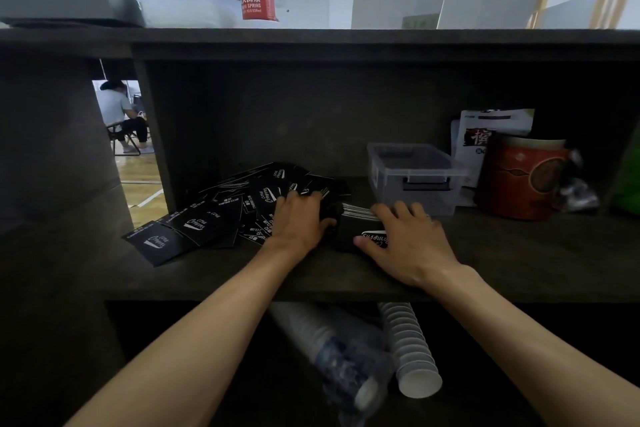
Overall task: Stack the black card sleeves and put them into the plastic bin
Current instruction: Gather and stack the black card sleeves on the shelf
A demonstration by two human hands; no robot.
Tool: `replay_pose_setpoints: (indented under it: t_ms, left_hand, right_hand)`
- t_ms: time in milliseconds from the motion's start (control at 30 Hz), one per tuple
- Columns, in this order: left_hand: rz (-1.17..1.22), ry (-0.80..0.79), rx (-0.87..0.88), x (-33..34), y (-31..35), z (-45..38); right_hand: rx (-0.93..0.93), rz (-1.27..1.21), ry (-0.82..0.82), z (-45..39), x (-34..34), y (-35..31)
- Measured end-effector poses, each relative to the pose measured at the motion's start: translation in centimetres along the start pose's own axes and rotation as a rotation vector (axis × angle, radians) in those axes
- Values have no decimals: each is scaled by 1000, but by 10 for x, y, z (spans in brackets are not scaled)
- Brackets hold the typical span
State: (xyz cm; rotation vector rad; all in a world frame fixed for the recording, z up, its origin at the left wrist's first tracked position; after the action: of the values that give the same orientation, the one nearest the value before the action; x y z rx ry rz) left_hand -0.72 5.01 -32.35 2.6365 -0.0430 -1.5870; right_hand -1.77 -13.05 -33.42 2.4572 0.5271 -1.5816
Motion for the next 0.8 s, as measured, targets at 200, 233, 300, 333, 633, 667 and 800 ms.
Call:
replay_pose_setpoints:
  t_ms: [200,233,300,333,633,667,800]
  left_hand:
    - [-44,126,114,-21,10,12]
    - [-75,137,147,-24,12,16]
    - [-122,191,189,-36,14,23]
    - [-114,233,192,-44,13,27]
    - [901,296,-44,-72,-38,58]
    - [963,258,-49,-68,-40,61]
    - [990,123,7,-53,-31,68]
  right_hand:
    - [8,-14,-8,2,-2,-1]
    - [11,-17,-12,2,-2,-1]
    - [15,-20,-19,3,-3,-1]
    - [16,-21,-21,3,-3,-1]
    - [28,-19,-37,6,-5,-3]
    - [28,-21,-41,6,-5,-3]
    - [34,-33,-45,7,-7,-3]
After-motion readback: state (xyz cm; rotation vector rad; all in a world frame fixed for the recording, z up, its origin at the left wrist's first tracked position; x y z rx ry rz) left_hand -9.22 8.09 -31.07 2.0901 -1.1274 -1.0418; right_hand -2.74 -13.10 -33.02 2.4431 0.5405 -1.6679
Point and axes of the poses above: each hand's wrist, its own z-axis away from the middle knuckle, its own x-axis out of the palm, y = z × x, the point moved 8 cm from there along -z, towards the middle knuckle, and after that the axes turned 3 degrees about x, right-handed, at the moved point
